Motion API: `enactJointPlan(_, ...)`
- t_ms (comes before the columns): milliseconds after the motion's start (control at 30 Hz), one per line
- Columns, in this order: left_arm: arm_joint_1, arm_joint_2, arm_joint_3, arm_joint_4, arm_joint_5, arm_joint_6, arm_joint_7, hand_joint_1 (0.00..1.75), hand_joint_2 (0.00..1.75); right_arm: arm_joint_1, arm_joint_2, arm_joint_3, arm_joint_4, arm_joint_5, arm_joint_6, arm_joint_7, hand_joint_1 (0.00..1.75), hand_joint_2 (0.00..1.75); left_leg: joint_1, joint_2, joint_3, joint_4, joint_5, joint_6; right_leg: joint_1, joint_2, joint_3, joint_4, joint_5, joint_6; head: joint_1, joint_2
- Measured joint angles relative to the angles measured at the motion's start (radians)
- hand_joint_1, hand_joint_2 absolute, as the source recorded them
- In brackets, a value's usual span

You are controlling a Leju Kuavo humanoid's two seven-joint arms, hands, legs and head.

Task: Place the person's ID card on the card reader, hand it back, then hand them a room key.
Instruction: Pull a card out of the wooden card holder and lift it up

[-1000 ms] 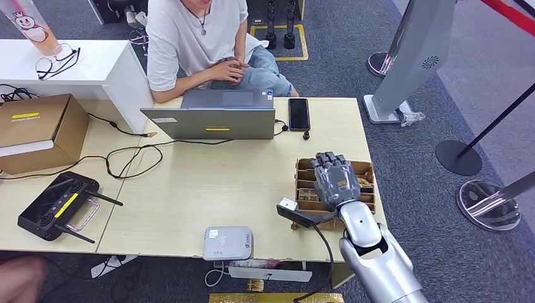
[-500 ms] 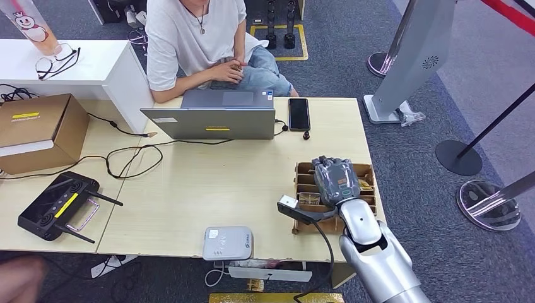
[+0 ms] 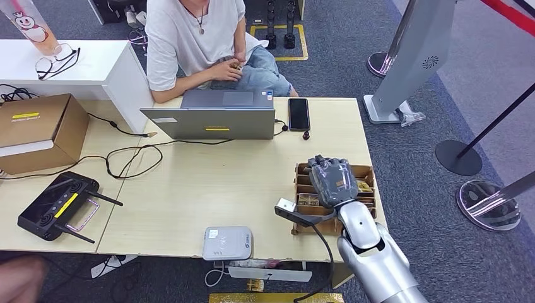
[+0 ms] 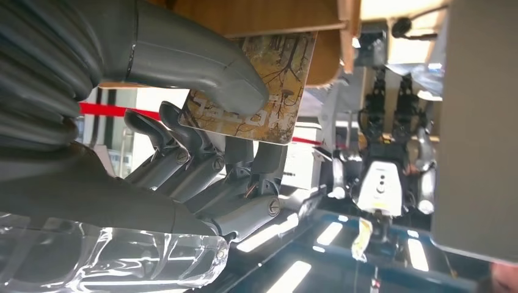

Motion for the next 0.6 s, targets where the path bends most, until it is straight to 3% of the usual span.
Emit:
enactJointPlan(267,0.000,0.000,0.005,0.000,0.000,0.000,-0.003,0.00,0.00,-0.001,0.006,0.004,-0.005,0.000,-0.113,-0.040,1.75,1.75,0.000,0.000,0.000,0.000,0.000,0.000,0.000,0.000,0.000,0.000,0.000,0.000,0.000,0.000)
enactJointPlan(600,0.003,0.000,0.011,0.000,0.006,0.004,-0.011,0.00,0.00,0.001,0.007,0.010,-0.052,0.002,-0.175,-0.059,1.75,1.75,0.000,0.000,0.000,0.000,0.000,0.000,0.000,0.000,0.000,0.000,0.000,0.000,0.000,0.000)
